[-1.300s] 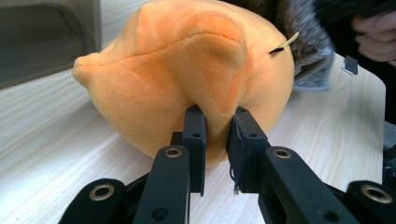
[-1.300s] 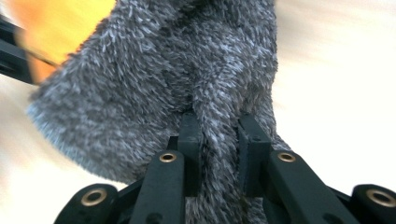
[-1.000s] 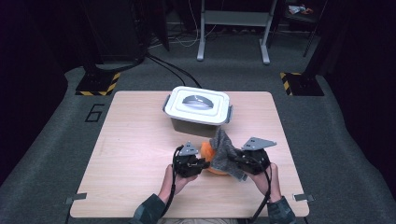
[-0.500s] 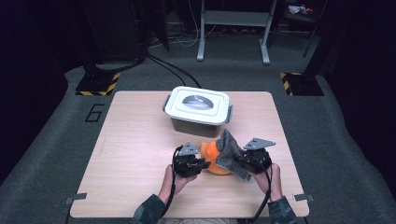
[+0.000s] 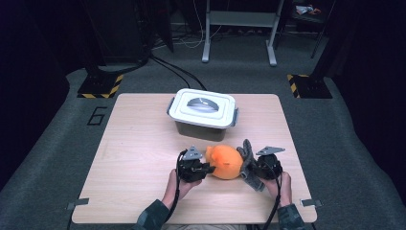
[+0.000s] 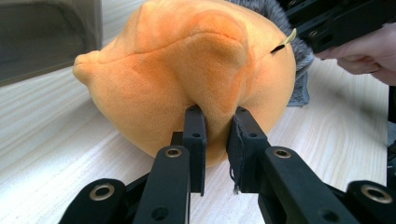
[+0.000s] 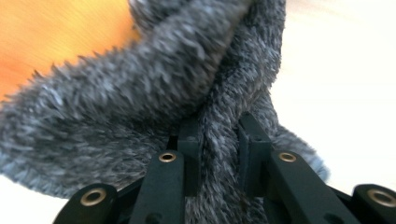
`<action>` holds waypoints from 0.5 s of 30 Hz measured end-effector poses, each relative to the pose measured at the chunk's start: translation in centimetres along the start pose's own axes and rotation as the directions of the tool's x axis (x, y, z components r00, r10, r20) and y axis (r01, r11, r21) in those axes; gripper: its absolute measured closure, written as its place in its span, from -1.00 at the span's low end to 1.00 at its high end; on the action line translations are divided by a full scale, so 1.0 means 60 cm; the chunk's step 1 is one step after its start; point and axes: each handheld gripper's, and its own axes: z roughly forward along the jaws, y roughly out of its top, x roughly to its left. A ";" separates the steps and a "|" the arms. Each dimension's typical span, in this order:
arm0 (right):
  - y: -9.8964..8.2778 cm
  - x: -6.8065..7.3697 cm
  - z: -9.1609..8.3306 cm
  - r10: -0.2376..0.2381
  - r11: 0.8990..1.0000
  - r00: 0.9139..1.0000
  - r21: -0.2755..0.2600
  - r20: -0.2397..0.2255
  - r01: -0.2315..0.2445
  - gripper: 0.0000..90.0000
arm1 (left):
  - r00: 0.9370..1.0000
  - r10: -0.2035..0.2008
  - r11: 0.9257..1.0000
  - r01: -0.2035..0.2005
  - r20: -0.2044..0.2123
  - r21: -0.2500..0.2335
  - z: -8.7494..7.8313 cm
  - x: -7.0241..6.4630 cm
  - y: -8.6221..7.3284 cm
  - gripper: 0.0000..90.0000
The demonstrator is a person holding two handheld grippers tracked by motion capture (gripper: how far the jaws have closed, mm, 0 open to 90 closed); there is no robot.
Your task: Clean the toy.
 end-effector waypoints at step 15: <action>0.023 0.016 -0.080 -0.019 0.989 1.000 -0.150 -0.005 0.018 0.66 | 1.000 0.007 1.000 -0.007 -0.010 0.003 -0.005 0.007 -0.003 0.73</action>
